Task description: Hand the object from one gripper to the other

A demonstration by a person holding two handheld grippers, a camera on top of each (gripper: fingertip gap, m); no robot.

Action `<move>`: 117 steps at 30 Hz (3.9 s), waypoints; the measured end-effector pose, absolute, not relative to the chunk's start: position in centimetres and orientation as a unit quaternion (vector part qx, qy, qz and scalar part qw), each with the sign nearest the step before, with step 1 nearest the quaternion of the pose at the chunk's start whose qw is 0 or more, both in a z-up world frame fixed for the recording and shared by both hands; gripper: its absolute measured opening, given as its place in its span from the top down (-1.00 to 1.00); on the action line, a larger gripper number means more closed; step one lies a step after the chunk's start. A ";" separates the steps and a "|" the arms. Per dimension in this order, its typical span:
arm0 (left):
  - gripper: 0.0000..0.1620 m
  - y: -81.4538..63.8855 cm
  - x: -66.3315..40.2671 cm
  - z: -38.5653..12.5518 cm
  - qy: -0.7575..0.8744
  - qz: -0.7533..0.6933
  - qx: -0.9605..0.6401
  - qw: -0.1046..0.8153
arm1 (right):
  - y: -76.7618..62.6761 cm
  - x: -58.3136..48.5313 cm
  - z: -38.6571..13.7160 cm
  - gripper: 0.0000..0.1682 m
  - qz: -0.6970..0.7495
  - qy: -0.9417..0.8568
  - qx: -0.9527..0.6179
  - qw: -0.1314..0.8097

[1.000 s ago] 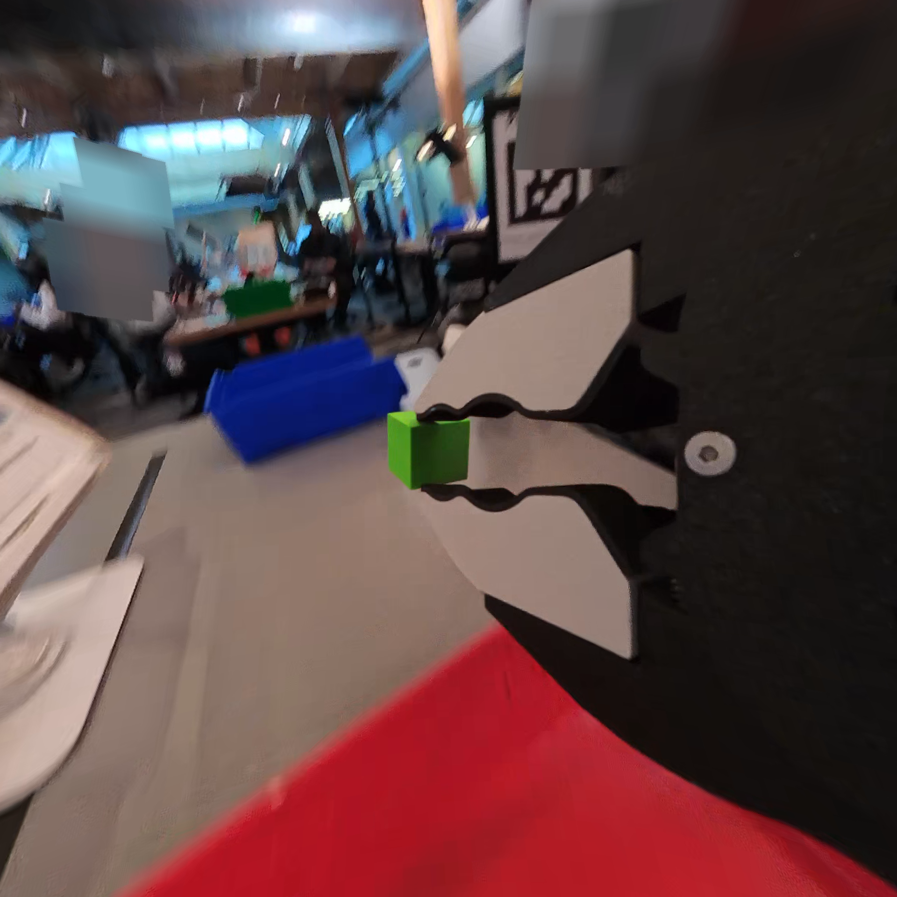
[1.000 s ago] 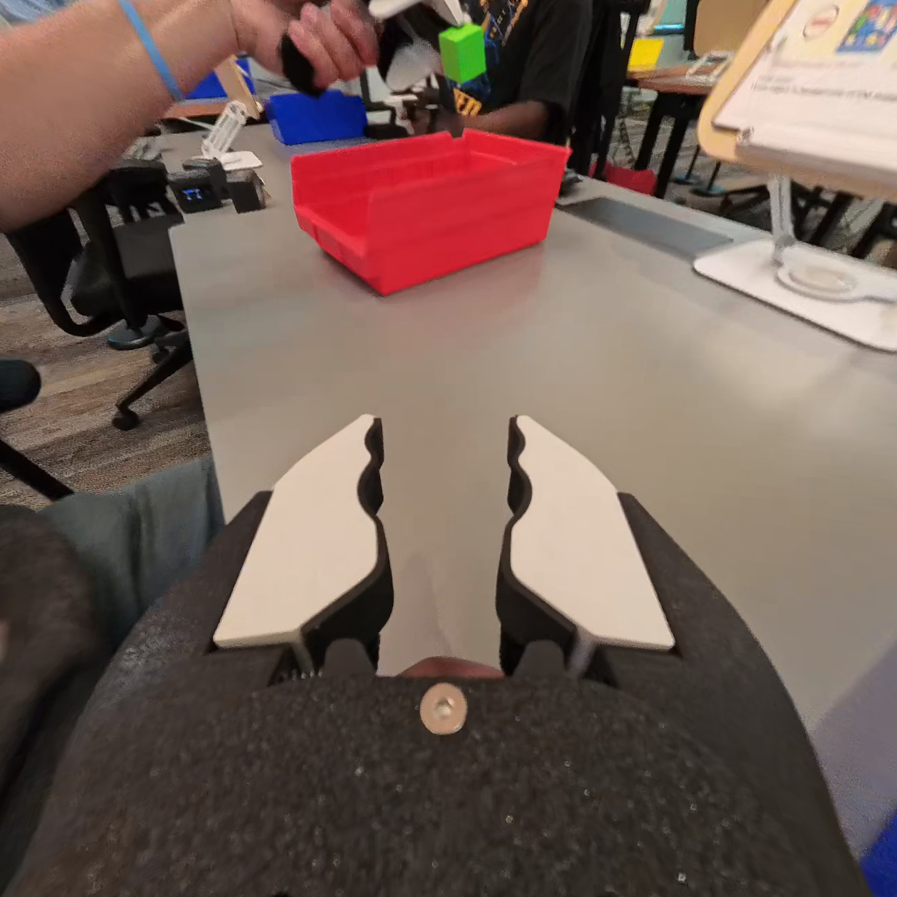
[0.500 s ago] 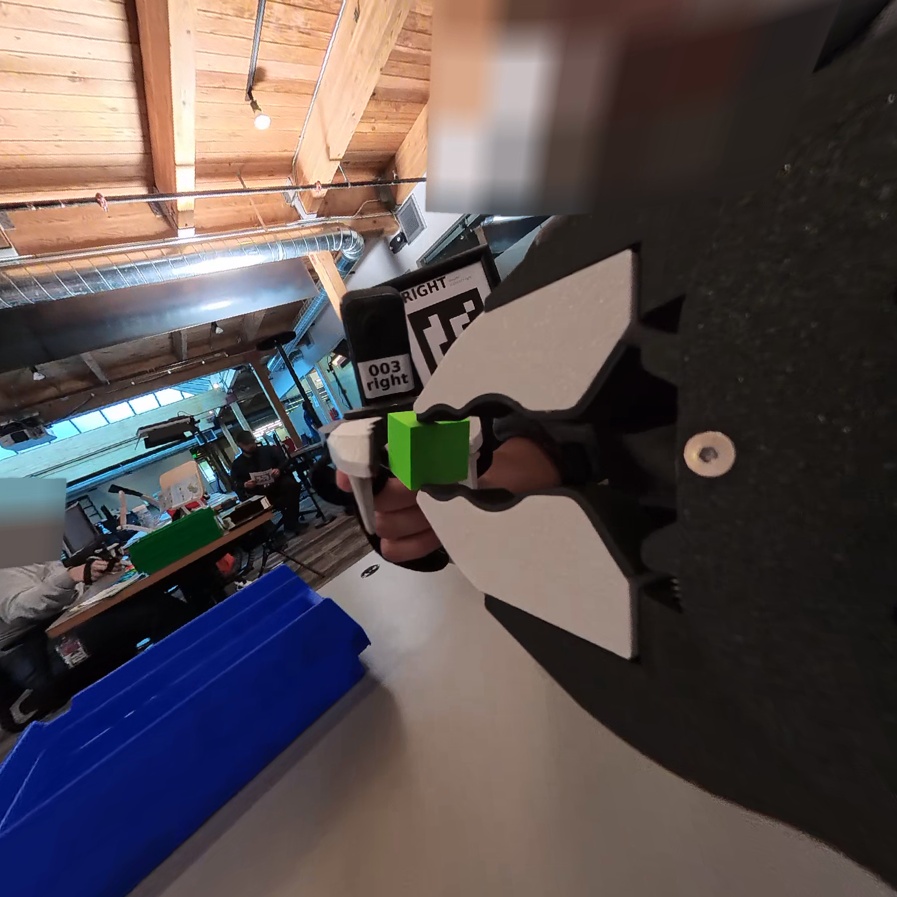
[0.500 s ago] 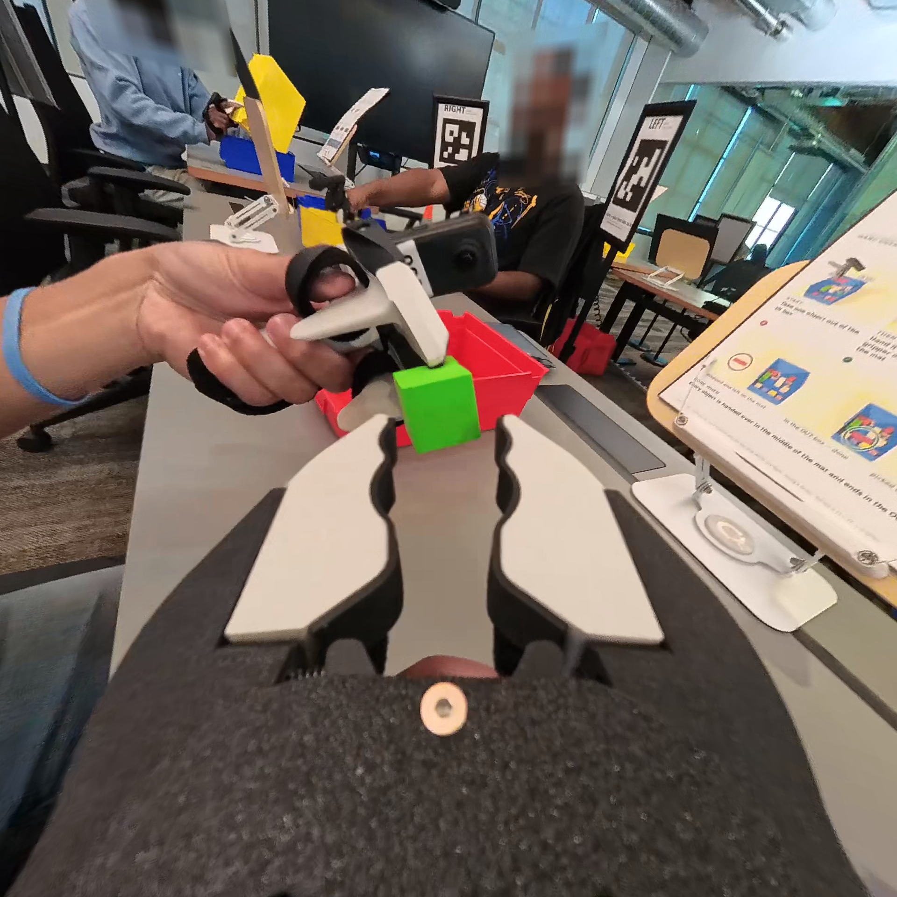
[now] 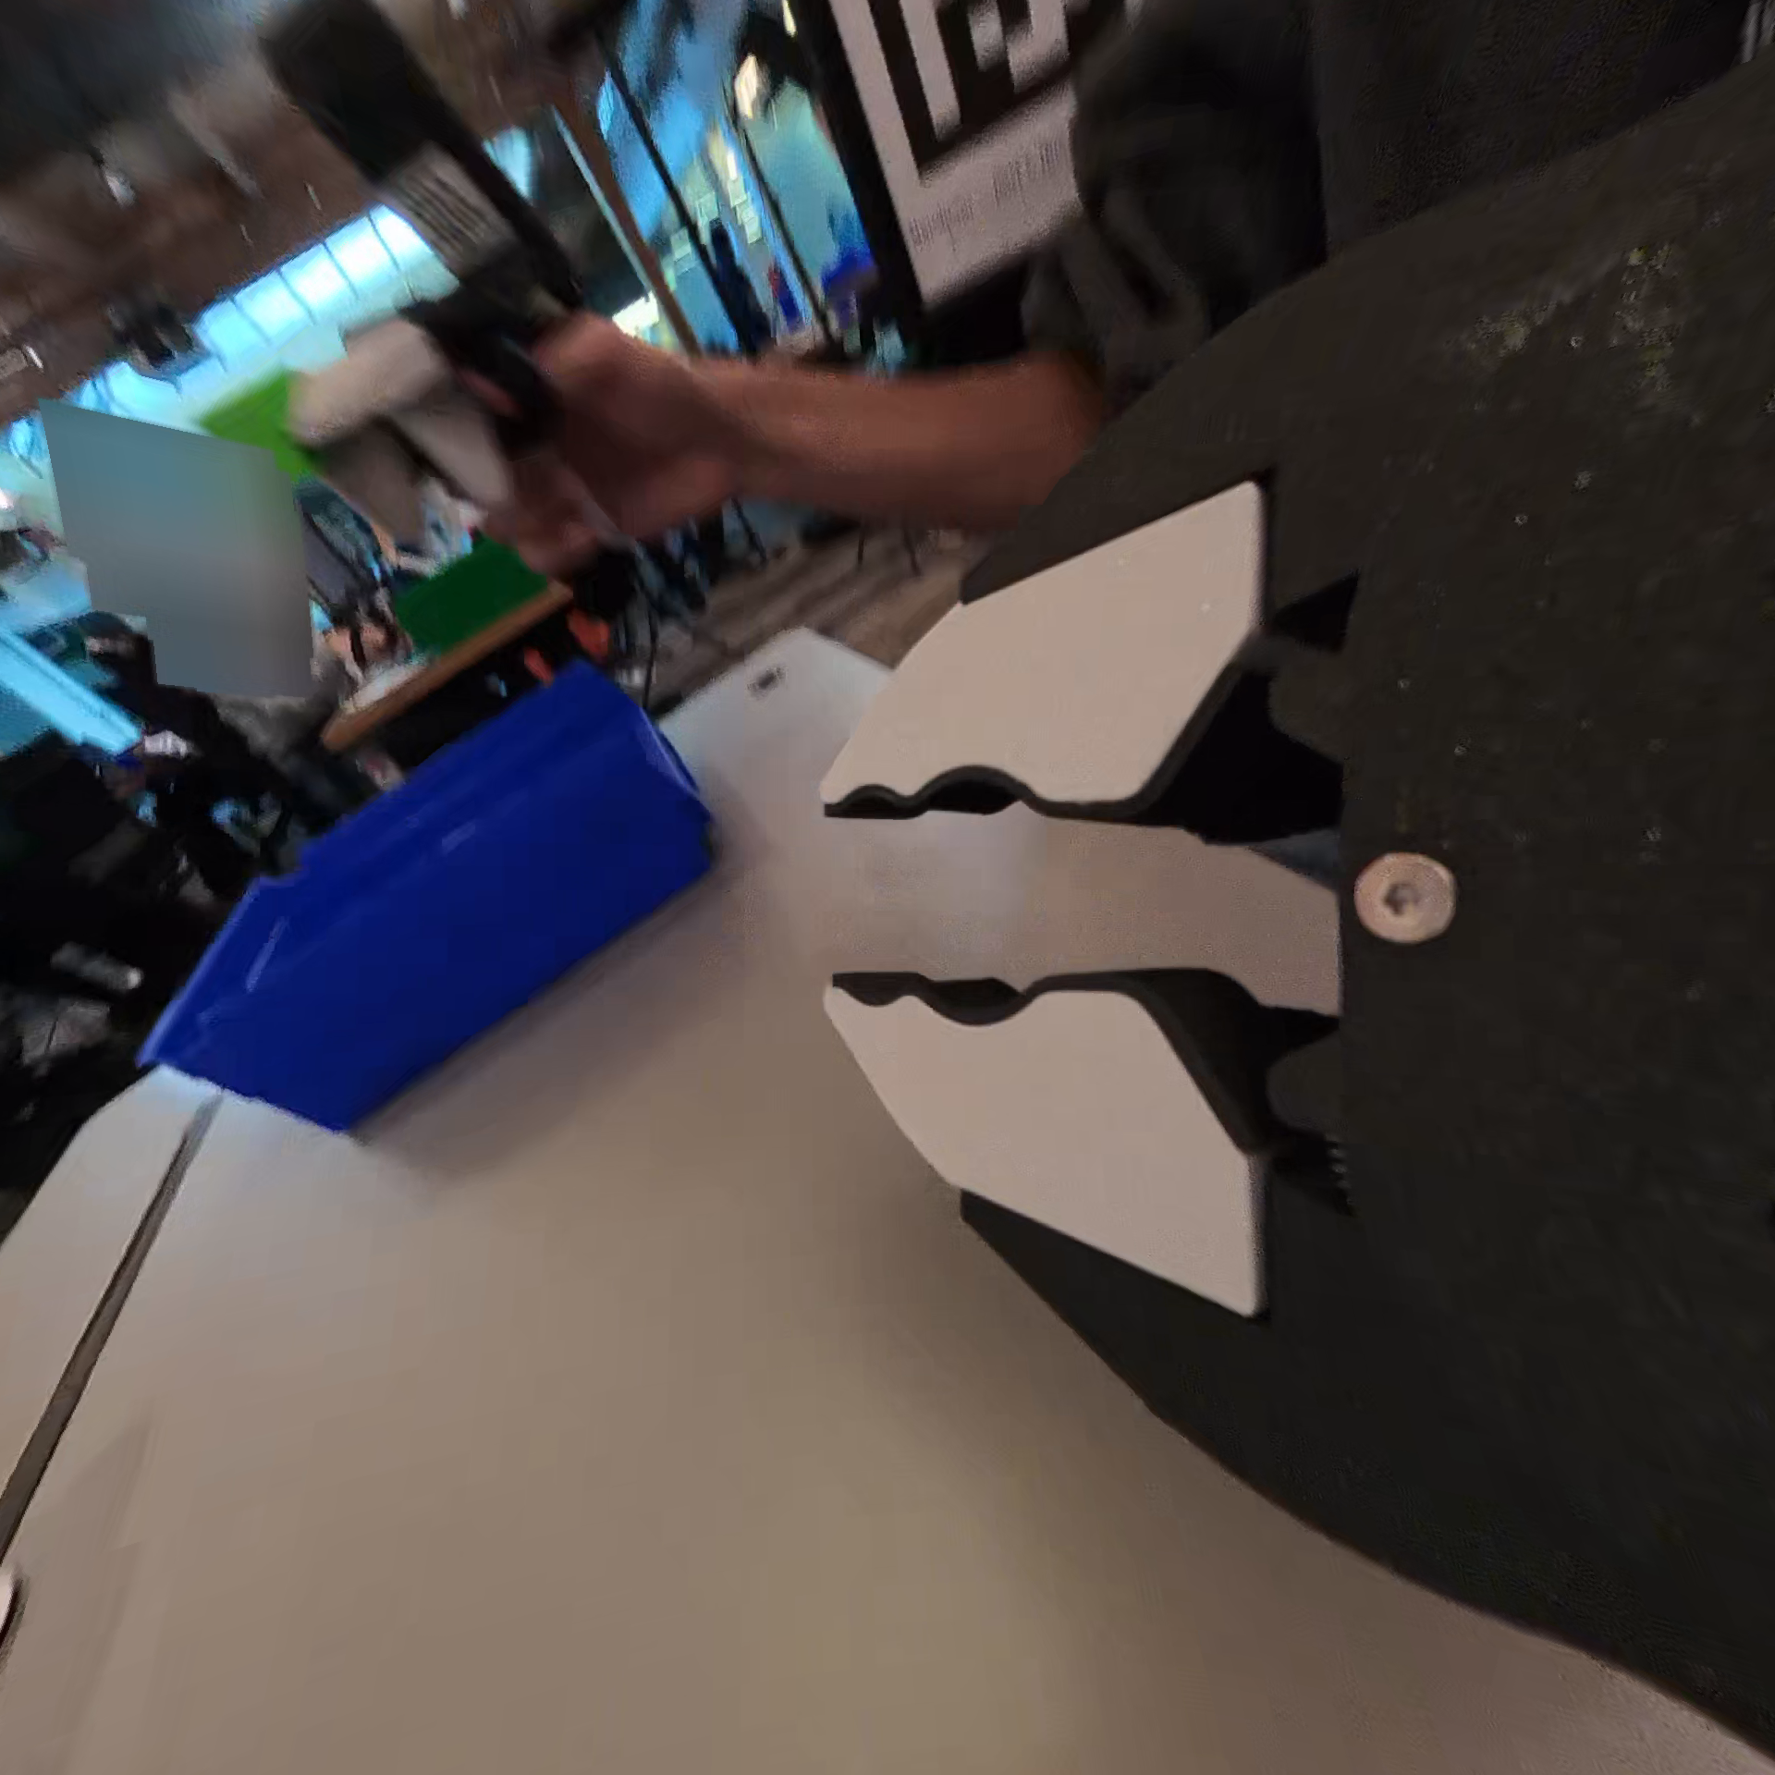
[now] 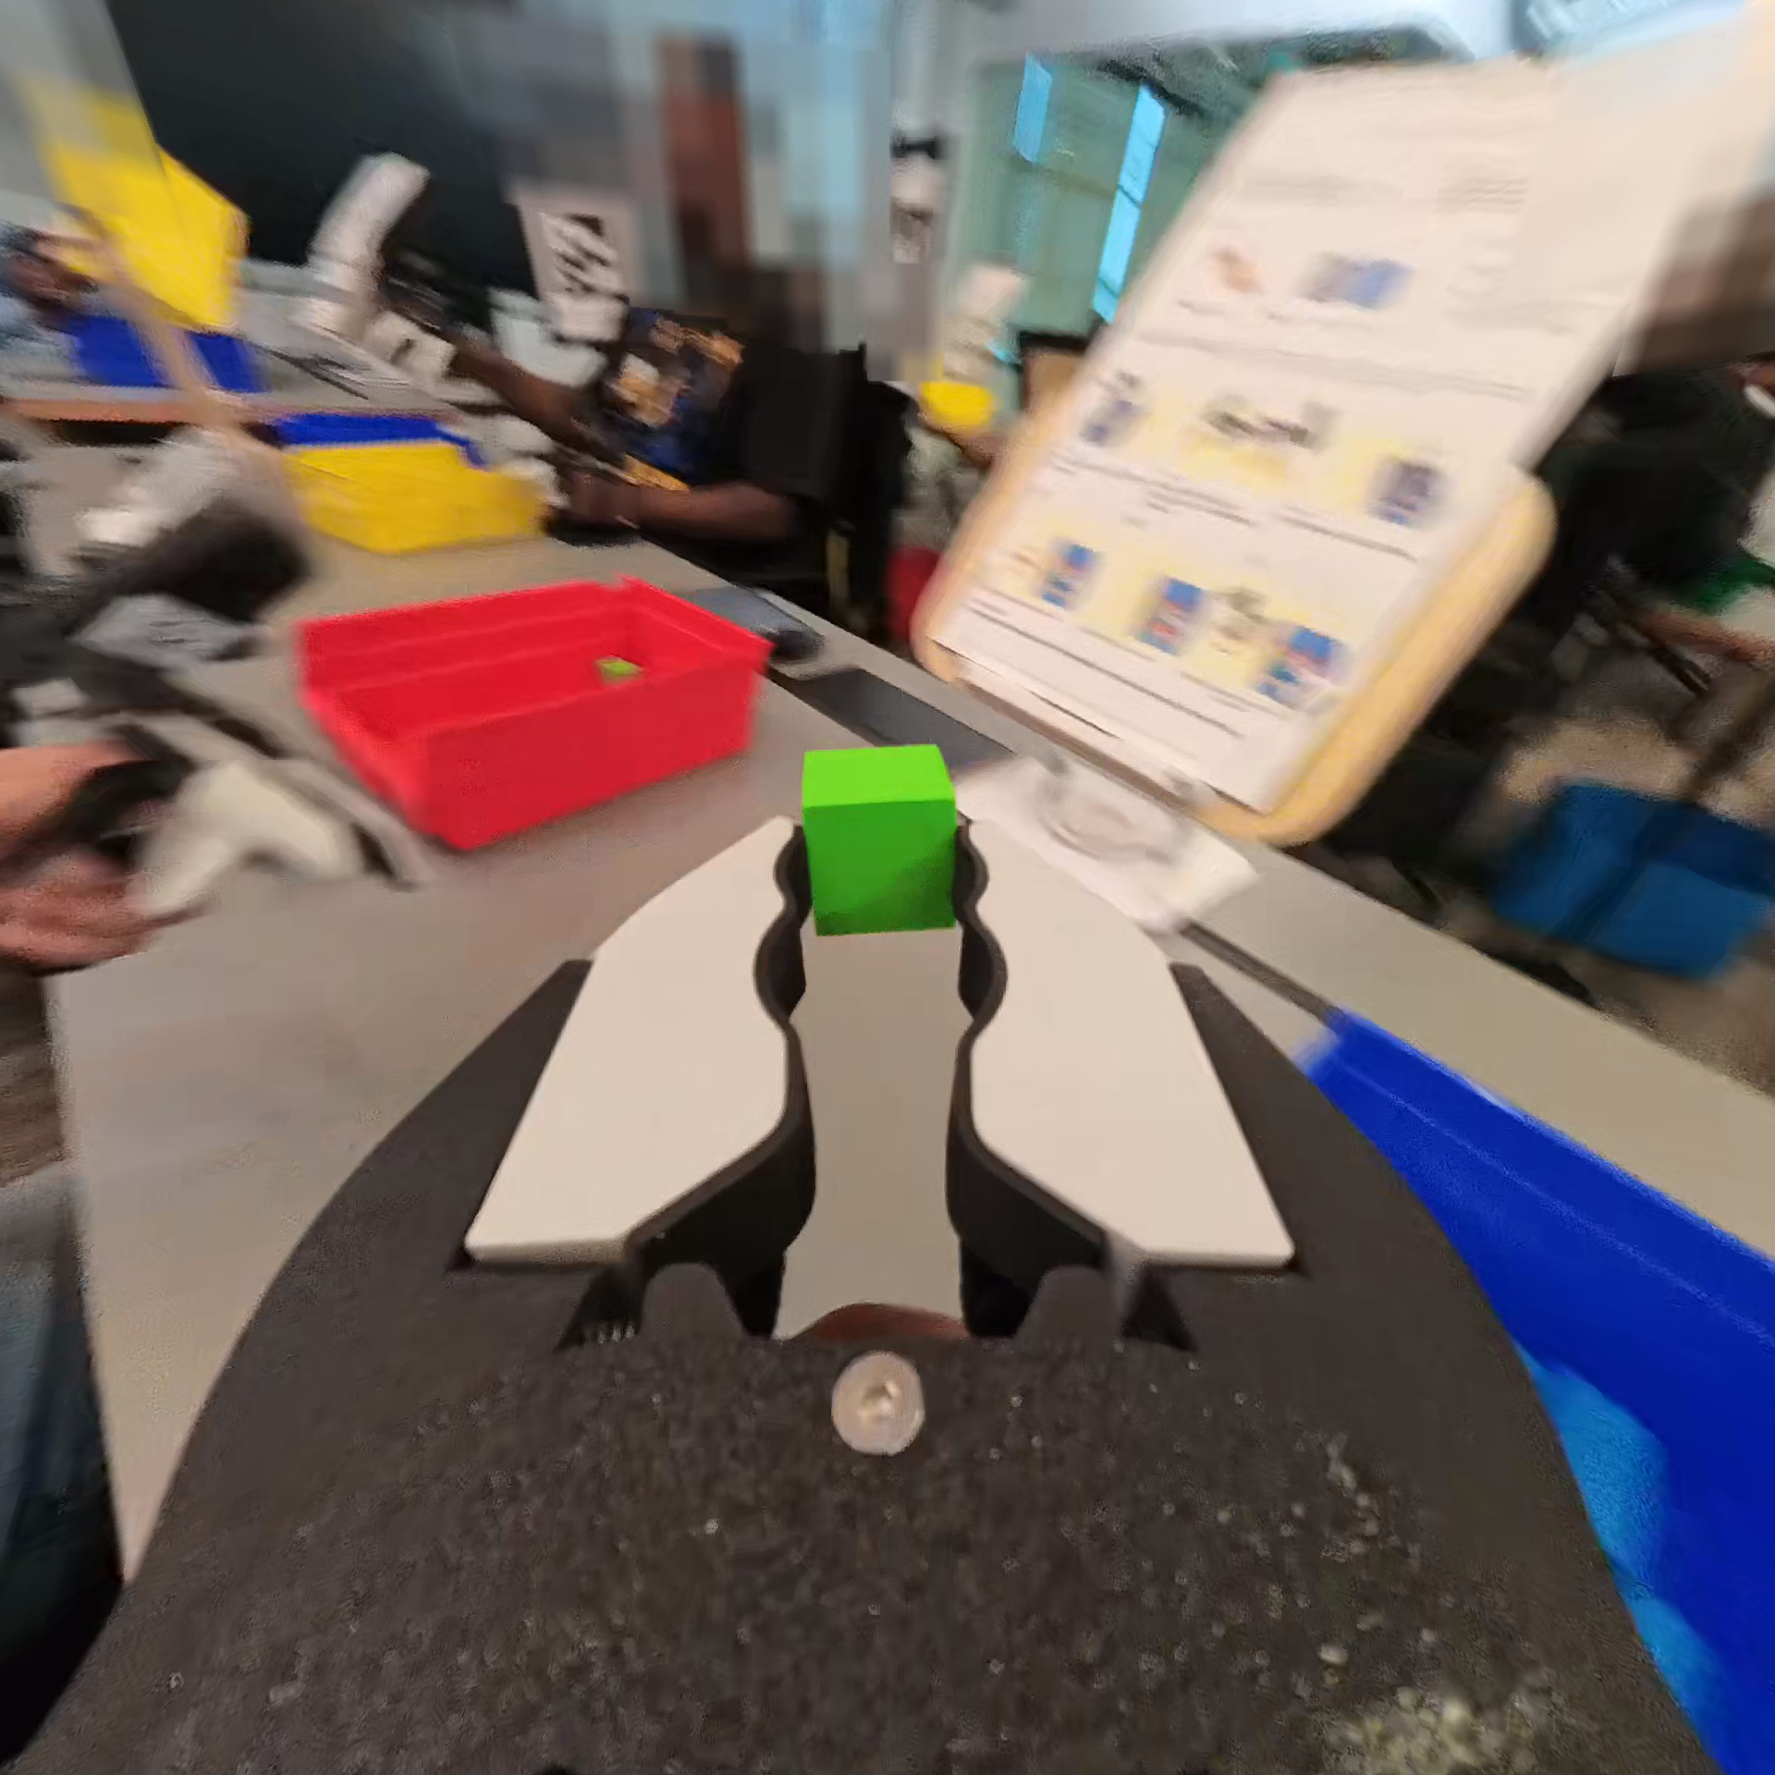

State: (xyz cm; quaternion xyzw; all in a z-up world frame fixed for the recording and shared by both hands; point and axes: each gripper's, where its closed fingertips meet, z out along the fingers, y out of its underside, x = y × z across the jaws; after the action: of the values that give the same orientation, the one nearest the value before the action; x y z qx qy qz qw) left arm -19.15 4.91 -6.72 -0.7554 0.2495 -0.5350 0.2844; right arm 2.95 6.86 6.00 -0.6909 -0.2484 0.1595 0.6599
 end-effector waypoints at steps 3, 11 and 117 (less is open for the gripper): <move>0.63 2.3 -21.6 -11.0 0.274 -0.467 -0.771 0.336 | 9.7 13.1 2.3 0.67 0.052 -0.196 -0.809 0.551; 0.63 3.5 -24.7 -11.2 0.258 -0.411 -0.773 0.409 | 17.1 20.3 -14.7 0.66 0.075 -0.132 -0.972 0.180; 0.64 4.3 -15.8 4.0 0.661 -0.117 -0.406 0.620 | 5.9 -16.0 2.7 0.25 0.675 -0.122 -0.611 0.396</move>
State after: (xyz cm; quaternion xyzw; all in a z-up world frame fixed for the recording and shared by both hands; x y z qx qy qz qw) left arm -15.82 4.33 3.98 -0.4056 0.6613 -0.1166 0.6202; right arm -15.97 5.93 2.70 -0.6111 -0.1223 0.6746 0.3955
